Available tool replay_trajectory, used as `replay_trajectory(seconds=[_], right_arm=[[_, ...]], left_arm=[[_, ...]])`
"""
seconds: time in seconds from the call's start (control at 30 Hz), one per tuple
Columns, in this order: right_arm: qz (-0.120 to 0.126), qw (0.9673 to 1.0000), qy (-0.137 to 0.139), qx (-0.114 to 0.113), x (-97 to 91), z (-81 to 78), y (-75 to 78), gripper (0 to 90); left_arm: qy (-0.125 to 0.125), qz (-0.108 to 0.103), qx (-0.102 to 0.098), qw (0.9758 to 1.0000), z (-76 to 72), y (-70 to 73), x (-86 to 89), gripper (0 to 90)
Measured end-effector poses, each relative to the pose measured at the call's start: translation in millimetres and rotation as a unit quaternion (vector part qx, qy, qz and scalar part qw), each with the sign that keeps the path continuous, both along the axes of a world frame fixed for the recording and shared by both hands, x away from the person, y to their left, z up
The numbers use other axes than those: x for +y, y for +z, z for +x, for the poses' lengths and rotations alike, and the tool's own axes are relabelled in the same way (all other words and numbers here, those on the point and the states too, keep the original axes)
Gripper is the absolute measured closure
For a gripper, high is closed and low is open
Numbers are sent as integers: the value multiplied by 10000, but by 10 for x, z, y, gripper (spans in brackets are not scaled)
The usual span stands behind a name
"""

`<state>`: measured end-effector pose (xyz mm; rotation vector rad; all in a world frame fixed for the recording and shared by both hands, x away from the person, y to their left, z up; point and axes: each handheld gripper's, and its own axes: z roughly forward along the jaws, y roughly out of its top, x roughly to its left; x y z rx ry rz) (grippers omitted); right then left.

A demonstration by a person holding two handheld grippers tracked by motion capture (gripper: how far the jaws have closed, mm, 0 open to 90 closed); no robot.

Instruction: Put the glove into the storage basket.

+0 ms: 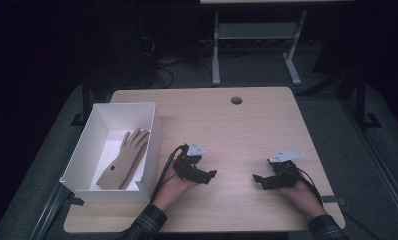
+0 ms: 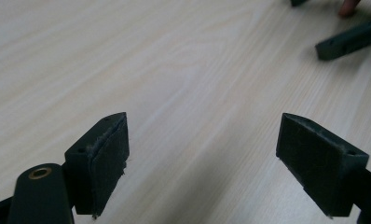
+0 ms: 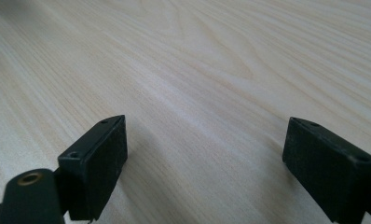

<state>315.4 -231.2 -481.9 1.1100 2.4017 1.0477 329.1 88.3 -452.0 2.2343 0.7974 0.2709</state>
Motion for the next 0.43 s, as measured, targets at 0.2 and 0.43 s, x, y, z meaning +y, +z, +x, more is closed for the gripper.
replay_trajectory(seconds=[0.2,0.43], right_arm=[[6,10000,-3,13,3,-2,1,134],[6,10000,-2,10,3,-2,0,134]], left_arm=[[-37,392,12,9992,12,-188,-38,163],[-84,130,-205,9997,-8,-255,13,125]])
